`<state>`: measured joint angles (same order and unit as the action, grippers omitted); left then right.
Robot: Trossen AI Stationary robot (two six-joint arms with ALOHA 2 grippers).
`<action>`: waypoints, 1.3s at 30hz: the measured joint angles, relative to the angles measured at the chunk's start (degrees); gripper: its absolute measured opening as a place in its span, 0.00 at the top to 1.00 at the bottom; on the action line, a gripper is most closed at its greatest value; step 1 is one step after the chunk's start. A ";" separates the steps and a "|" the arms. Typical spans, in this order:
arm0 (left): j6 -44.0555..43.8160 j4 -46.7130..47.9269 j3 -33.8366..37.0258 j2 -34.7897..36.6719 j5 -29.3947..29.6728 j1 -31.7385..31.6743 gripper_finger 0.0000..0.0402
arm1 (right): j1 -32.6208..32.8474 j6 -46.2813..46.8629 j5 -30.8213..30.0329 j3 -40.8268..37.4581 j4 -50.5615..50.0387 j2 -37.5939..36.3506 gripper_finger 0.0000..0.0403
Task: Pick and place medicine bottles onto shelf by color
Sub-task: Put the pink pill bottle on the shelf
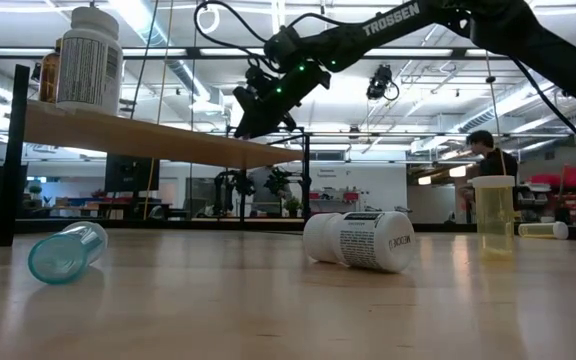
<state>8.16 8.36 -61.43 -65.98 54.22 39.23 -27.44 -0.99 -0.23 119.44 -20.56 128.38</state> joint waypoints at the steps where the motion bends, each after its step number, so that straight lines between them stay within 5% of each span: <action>1: 0.00 -0.02 0.00 0.00 -0.02 0.00 0.57 | -0.02 0.00 0.00 0.00 -0.02 0.00 0.65; 39: -0.09 0.00 0.00 0.00 0.00 -0.01 0.57 | 0.00 0.83 0.31 0.00 -0.38 0.00 0.65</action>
<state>8.08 8.36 -61.43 -65.98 54.22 39.23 -27.44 -0.16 0.08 119.44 -20.94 128.38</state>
